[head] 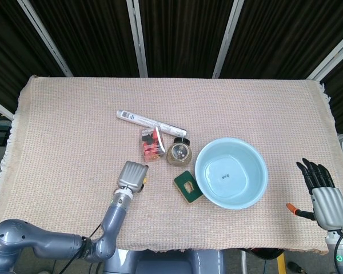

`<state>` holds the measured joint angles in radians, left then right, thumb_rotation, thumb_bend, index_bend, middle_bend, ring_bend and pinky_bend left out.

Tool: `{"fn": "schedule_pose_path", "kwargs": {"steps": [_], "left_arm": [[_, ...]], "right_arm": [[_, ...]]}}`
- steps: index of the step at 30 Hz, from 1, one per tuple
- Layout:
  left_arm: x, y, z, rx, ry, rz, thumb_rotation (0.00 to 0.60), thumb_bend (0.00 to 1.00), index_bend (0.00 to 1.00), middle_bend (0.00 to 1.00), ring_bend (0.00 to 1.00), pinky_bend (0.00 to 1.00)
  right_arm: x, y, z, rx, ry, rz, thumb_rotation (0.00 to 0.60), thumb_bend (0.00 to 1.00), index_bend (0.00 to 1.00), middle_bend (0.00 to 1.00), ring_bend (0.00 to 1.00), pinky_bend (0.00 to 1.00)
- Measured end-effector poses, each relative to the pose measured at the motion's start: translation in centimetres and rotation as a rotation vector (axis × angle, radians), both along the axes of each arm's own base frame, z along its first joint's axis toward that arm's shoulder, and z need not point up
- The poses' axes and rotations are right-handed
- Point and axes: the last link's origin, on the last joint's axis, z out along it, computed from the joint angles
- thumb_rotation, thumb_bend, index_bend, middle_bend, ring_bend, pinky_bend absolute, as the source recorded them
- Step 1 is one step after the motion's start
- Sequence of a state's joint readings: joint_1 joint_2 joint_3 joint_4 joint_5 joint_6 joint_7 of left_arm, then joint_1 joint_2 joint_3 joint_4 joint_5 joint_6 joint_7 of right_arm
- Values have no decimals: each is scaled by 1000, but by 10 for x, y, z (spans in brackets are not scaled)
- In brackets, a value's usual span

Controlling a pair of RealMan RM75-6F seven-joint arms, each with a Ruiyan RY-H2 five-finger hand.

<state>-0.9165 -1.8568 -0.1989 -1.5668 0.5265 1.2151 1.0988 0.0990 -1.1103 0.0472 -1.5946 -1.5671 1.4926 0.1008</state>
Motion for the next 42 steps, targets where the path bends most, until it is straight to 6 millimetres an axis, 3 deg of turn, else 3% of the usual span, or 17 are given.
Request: {"fn": "schedule_pose_path", "kwargs": {"steps": [12, 21, 28, 34, 42], "left_arm": [[-1, -1, 8, 9, -33, -8, 600, 320, 514, 1000, 908, 727], [7, 0, 35, 37, -101, -44, 600, 319, 524, 1000, 908, 728], [-11, 1, 58, 52, -71, -45, 600, 319, 524, 1000, 907, 727], [-28, 1, 59, 47, -66, -6, 600, 319, 524, 1000, 906, 727], [-33, 3, 51, 38, -58, 4, 600, 319, 523, 1000, 905, 727]], "right_arm": [[0, 0, 0, -3, 2, 0, 600, 48, 25, 0, 0, 31], [-1, 0, 0, -4, 7, -2, 600, 48, 25, 0, 0, 31], [0, 1, -1, -3, 9, -1, 600, 48, 25, 0, 0, 31], [0, 1, -1, -4, 11, 2, 600, 48, 25, 0, 0, 31], [0, 1, -1, -5, 9, -2, 600, 48, 24, 0, 0, 31]]}}
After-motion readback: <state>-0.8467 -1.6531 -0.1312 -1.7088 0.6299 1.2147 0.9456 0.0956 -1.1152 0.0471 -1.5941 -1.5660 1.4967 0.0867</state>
